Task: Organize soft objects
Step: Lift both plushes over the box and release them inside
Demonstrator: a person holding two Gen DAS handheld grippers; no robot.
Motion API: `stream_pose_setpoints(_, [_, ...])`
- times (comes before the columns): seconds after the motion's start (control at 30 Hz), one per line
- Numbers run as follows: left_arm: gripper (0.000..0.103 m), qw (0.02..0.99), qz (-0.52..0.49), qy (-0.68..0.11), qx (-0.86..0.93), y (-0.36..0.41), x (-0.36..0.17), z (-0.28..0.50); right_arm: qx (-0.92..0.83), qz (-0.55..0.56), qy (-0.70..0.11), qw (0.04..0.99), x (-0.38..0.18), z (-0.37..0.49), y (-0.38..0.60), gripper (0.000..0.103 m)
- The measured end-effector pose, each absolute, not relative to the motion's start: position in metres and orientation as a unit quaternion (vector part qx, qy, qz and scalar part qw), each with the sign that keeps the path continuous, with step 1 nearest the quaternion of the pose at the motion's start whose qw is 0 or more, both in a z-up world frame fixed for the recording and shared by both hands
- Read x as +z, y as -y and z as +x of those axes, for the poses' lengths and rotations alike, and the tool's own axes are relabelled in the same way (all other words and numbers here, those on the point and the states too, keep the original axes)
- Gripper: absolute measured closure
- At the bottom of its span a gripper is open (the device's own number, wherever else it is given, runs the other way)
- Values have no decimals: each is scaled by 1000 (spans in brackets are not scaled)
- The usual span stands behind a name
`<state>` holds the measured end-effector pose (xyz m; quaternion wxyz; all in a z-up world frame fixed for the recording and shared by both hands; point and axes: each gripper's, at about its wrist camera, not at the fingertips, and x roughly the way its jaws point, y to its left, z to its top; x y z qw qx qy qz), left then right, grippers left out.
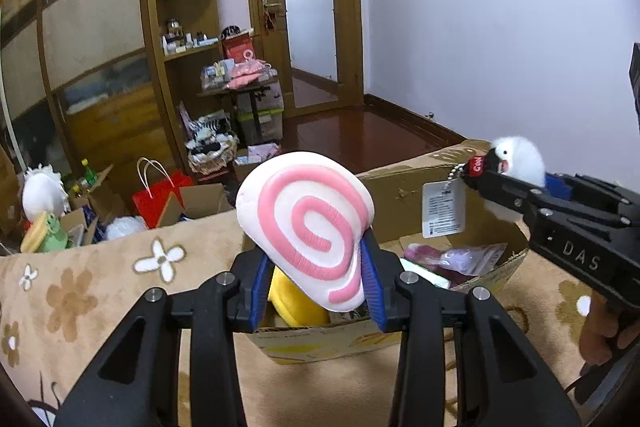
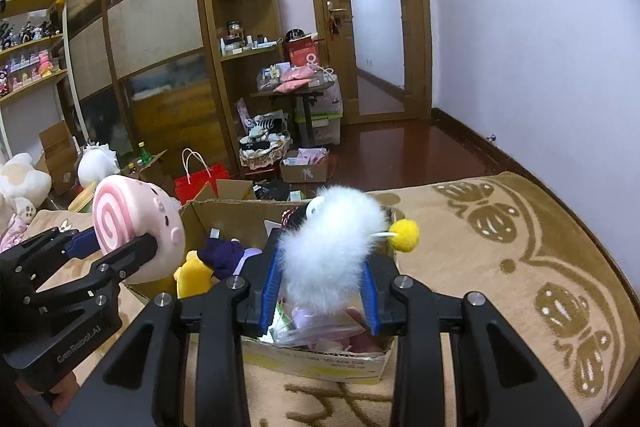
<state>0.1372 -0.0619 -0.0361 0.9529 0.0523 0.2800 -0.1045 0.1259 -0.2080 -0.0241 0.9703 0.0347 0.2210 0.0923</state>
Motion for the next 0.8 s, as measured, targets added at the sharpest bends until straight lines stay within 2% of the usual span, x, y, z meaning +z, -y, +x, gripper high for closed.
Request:
stream_pose_setpoints(0.17, [62,946,44,-298,-117,63,-45,141,115,48,-231,965,-30,130,206,66])
stream_pose_setpoints(0.37, [53,944,44,-305,-116,67,-51,140,129,51,-242,960,-36,132,202,63])
stream_pose_setpoints(0.5, [46,942,51,-313,-115,68,-53,141,130,58,-249,958,-39,135,205,62])
stream_pose_setpoints(0.63, [27,947,64,-295,-105,70,-49,137,130,70,-254,956,-41,137,209,62])
stream_pose_setpoints(0.7, [25,949,64,-292,-101,70,-47,136,131,74,-255,955,-40,137,210,62])
stream_pose_setpoints(0.8, [24,948,62,-297,-96,68,-48,136,131,82,-255,955,-39,136,213,54])
